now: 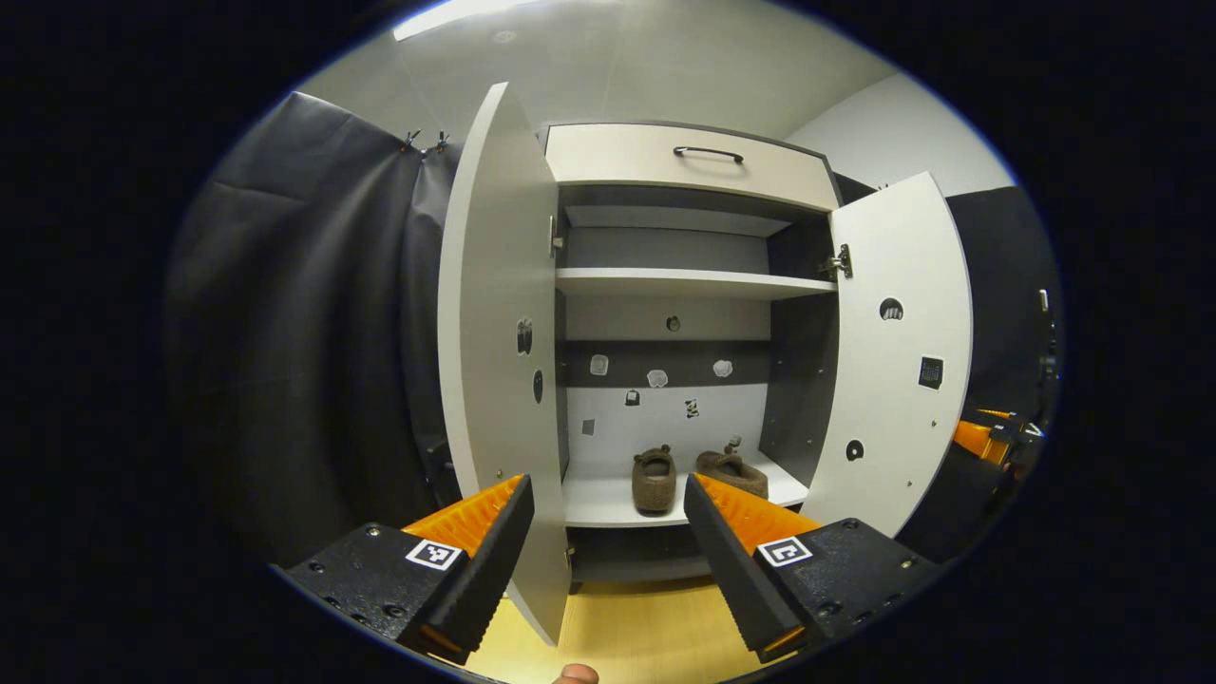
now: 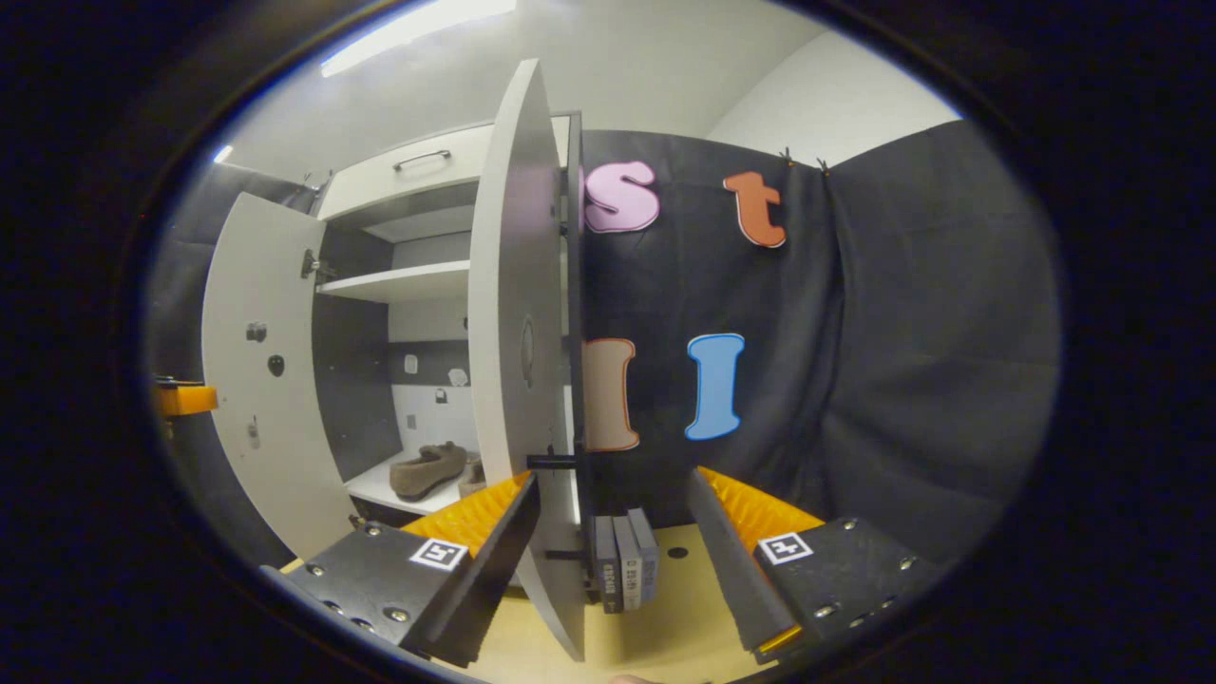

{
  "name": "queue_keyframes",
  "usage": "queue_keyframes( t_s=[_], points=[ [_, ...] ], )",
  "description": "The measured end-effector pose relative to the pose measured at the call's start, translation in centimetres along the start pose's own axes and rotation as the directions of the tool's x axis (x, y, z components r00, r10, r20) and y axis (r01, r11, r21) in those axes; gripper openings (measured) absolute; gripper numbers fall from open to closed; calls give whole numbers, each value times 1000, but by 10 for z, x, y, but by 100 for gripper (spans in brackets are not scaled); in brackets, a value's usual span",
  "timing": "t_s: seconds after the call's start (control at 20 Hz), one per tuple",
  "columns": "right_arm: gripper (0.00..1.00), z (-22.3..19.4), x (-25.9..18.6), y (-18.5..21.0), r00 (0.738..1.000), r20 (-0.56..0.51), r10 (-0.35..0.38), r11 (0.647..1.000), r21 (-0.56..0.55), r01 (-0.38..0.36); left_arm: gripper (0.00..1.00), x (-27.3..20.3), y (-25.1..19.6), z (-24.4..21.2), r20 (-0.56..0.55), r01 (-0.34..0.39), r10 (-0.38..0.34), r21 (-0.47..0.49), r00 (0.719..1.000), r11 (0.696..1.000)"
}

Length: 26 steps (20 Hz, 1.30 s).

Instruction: Grab one shoe with the right hand and put it into the shoe cabinet, grab the other shoe with the left hand and put it into the shoe cabinet; then close the right door with the right hand and the left door with the left hand.

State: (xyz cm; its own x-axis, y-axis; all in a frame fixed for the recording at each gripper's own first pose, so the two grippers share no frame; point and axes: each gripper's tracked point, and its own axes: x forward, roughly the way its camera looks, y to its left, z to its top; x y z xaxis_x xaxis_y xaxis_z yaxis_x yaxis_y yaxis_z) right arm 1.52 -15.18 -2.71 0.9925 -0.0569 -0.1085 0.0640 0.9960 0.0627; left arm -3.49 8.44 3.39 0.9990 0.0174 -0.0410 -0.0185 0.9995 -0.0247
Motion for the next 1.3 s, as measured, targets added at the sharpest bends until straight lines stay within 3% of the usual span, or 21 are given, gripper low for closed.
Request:
queue_keyframes(
  t_s=[0.35, 0.65, 1.3],
  points=[
    [99, -5, 6, 44, 993, -16, 115, 993, -7, -115, 97, -6, 2, -3, -6, -18, 17, -15, 1000, 1000],
    [95, -5, 14, 85, 981, -27, 193, 981, -9, -194, 97, -17, 15, -7, -16, -58, 58, -8, 998, 998],
    [92, -13, 34, 155, 964, -26, 264, 961, -72, -266, 97, -31, 40, -19, -44, -114, 113, -13, 993, 993]
  ],
)
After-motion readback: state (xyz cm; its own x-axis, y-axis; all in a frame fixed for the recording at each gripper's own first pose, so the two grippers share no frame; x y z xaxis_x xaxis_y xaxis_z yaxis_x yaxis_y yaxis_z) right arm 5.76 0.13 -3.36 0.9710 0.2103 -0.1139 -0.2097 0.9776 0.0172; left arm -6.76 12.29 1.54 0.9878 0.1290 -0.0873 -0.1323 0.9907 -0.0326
